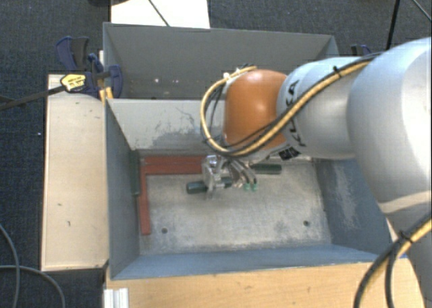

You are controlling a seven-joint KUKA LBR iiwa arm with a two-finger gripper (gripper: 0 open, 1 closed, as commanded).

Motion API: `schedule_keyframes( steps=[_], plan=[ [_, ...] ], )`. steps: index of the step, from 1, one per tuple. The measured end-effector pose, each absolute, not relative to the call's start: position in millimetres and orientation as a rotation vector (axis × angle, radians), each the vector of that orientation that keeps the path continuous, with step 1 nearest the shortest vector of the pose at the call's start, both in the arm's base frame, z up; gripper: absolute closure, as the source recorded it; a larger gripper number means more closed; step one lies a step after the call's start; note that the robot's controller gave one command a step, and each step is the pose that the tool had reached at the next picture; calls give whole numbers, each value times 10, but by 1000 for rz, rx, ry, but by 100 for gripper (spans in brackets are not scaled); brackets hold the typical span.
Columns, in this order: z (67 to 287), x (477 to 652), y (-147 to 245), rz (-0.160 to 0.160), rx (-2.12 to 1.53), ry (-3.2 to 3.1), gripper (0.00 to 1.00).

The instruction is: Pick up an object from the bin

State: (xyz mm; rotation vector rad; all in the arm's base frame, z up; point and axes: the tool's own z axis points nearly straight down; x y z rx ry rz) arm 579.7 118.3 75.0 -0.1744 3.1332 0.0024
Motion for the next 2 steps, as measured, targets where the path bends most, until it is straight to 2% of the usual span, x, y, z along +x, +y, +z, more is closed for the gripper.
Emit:
schedule_keyframes(
  steps=[1, 2],
  plan=[
    [750, 5797, 1183, 3, -171, 3134, 100],
    [2257, 5729, 1153, 2, -226, 3130, 100]
  ],
)
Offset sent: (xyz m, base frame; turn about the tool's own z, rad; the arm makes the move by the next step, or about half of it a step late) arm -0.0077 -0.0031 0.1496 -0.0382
